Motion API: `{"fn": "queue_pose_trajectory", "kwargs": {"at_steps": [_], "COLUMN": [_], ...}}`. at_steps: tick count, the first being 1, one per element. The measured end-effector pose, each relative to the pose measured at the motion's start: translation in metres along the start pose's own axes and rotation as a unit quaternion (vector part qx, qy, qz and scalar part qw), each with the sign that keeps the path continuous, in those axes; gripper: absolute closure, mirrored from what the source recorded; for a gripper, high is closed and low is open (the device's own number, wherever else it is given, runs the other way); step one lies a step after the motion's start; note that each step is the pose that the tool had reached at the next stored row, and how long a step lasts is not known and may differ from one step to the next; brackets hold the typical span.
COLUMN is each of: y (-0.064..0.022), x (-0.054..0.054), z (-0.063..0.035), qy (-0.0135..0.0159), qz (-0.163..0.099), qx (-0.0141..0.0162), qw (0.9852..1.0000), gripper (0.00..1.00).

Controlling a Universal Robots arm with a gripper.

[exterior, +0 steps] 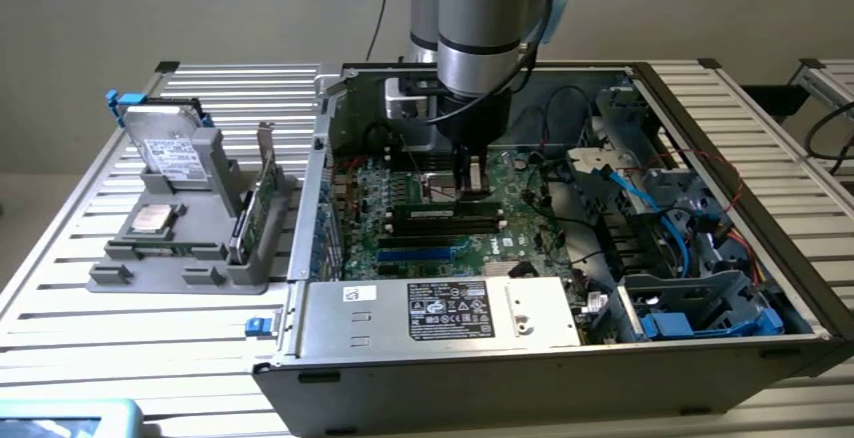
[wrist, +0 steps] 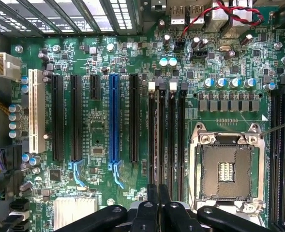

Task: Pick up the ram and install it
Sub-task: 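Insert the ram into the slot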

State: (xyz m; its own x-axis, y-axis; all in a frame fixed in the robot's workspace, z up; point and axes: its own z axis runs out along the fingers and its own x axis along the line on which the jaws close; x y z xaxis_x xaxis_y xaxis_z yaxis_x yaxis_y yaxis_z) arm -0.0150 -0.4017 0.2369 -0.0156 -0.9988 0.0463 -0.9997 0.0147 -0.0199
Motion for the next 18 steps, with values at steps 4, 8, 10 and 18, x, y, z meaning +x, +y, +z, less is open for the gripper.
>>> {"fn": "queue_pose_trajectory", "kwargs": {"at_steps": [4,8,10,18], "y": [0.0001,0.0001,0.0,0.0001], "x": [0.0006,0.001,0.0012,0.0012], "z": [0.001,0.0018,0.002,0.0033], "qy": [0.0003,0.0009,0.001,0.0032], "qz": [0.0,0.0,0.0,0.0], "qx": [0.0,0.0,0.0,0.0009], "qw": [1.0,1.0,1.0,1.0], "gripper": [0.88,0.88,0.88,0.88]}}
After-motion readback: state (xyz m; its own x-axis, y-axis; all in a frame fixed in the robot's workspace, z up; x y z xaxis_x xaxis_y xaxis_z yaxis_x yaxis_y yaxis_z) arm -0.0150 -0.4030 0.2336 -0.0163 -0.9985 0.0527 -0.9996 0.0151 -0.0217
